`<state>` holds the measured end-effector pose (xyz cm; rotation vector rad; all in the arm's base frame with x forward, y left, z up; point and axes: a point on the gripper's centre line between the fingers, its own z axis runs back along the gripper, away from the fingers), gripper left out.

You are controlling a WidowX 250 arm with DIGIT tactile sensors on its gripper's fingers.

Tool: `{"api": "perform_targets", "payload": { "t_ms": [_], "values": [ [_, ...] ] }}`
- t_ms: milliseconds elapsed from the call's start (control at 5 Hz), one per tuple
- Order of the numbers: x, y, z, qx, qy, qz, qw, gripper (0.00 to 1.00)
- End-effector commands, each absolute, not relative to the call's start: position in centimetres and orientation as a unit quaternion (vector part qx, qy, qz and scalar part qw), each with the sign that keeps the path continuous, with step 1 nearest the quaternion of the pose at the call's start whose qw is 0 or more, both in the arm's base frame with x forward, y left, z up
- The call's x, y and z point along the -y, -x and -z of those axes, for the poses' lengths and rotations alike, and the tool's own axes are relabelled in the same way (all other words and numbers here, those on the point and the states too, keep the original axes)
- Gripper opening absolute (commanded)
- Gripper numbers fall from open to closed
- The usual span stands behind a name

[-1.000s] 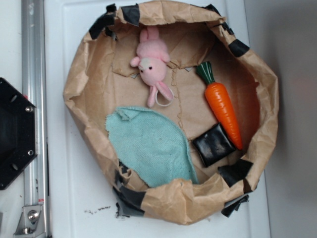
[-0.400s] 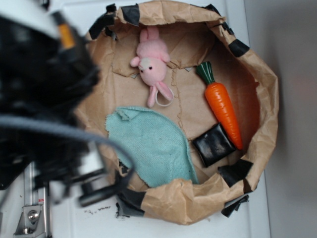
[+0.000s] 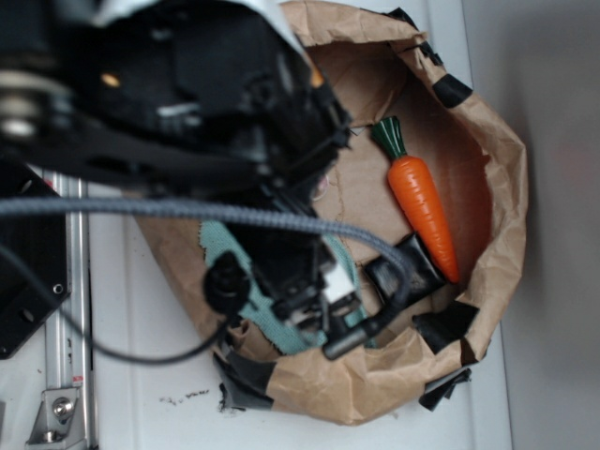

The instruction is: Grab the black box.

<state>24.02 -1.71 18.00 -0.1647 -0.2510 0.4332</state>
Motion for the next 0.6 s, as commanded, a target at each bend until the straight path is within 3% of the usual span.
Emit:
{"api": "perform_targets", "payload": {
  "t_ms": [0,200,400],
  "values": [
    [1.8,-24.3,-18.9,0.14,0.088,-0.21,0.964,1.0],
    [1.8,-24.3,-18.9,0.14,0.088,-0.21,0.964,1.0],
    [2.1,-26.2,-15.9,0.146,0.069,-0.216,0.963,1.0]
  ]
}}
